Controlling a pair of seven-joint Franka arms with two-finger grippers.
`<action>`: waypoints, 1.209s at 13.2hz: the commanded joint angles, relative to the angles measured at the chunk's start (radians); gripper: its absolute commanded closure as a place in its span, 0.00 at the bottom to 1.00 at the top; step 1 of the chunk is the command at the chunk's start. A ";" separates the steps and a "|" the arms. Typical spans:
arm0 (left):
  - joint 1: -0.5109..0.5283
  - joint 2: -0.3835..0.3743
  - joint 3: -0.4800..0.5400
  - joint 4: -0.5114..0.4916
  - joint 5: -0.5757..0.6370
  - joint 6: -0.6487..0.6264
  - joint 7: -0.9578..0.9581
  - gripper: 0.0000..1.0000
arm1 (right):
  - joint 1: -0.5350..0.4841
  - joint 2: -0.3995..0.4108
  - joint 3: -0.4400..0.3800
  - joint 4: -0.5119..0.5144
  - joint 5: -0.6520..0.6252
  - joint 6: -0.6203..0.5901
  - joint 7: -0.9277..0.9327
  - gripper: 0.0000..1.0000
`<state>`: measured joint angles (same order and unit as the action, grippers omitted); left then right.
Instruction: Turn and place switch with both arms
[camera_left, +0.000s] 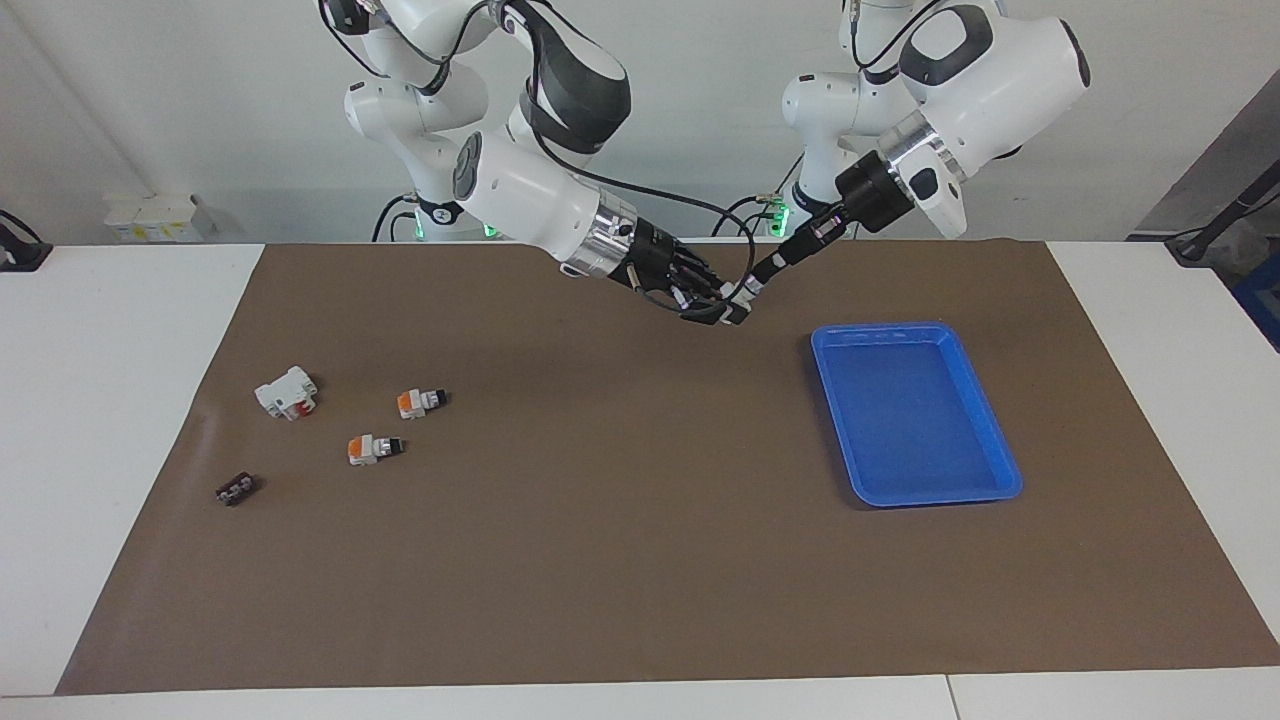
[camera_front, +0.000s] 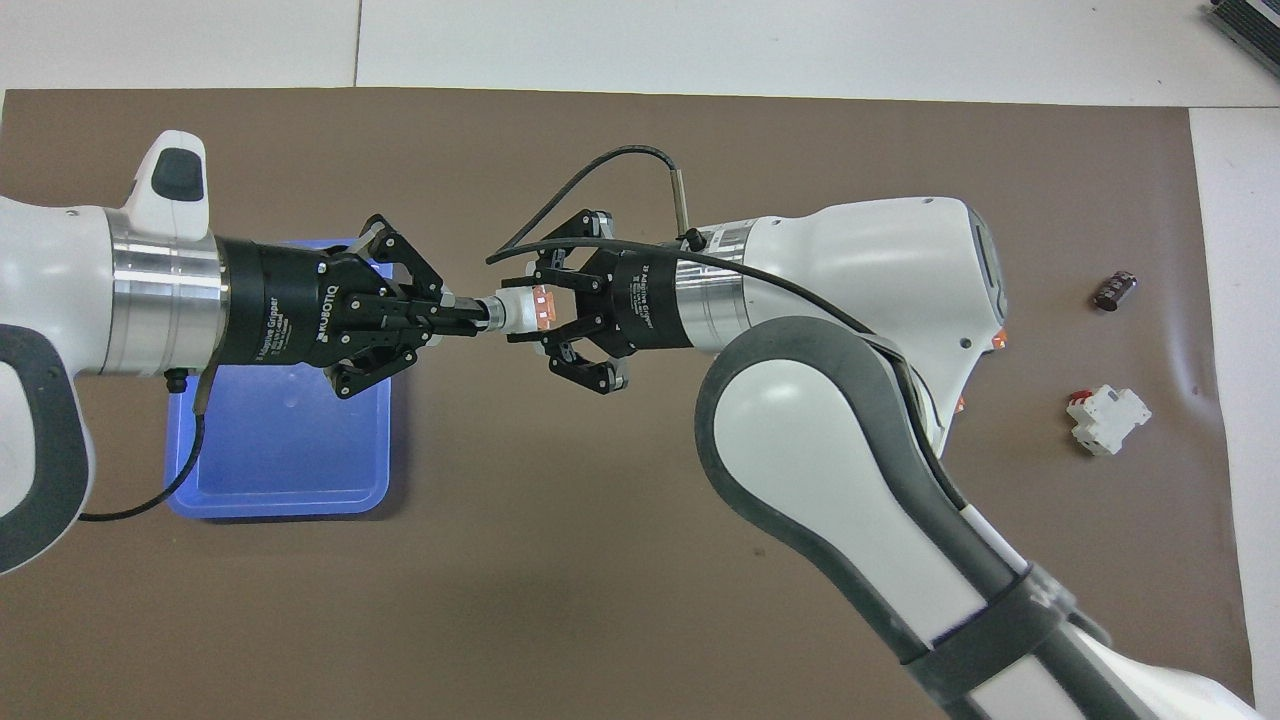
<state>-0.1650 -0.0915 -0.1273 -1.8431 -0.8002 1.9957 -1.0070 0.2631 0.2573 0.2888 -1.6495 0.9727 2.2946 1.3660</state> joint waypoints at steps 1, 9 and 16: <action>-0.025 -0.047 -0.043 -0.022 -0.036 0.015 -0.183 1.00 | 0.010 0.037 0.009 0.014 0.018 0.062 0.008 1.00; -0.044 -0.044 -0.057 -0.025 -0.039 0.086 -0.441 1.00 | 0.008 0.037 0.009 0.014 0.018 0.062 0.021 1.00; -0.034 -0.044 -0.055 -0.027 -0.037 0.077 -0.406 1.00 | -0.002 -0.003 0.001 0.011 0.000 0.051 0.012 0.00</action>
<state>-0.1663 -0.0953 -0.1626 -1.8533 -0.7987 2.0871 -1.3867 0.2529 0.2526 0.2806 -1.6487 0.9760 2.2993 1.3684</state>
